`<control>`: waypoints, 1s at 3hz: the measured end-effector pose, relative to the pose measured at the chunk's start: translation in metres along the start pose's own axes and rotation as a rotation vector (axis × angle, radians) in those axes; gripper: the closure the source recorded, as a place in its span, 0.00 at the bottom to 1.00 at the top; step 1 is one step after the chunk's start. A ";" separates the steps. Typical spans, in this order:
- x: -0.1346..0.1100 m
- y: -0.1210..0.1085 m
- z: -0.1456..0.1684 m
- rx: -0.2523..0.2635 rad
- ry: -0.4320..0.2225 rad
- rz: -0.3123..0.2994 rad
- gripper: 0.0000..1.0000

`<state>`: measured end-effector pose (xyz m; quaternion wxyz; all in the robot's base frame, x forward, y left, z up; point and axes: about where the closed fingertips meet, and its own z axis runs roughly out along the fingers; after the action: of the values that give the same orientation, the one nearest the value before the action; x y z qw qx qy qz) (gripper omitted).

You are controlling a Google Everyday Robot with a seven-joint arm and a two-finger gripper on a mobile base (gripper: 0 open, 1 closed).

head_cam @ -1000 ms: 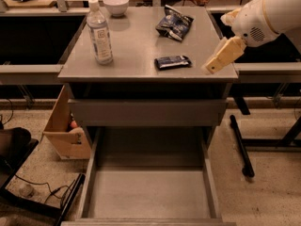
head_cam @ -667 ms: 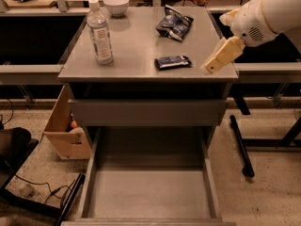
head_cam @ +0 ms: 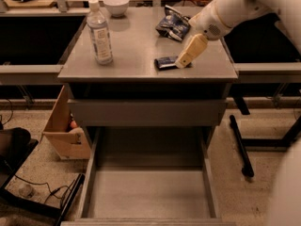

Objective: Place rxbar blueberry into middle drawer

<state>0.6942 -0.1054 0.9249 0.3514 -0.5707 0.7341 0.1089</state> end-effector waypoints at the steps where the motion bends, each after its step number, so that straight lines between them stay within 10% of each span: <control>1: -0.001 -0.023 0.039 -0.023 0.062 -0.045 0.00; 3: 0.026 -0.048 0.090 -0.092 0.143 -0.067 0.00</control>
Offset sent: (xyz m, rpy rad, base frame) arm 0.1094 0.0143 -0.0605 -0.1857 0.0609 0.0994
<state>0.7704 -0.0902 0.8546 0.2749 -0.6169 0.7320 0.0894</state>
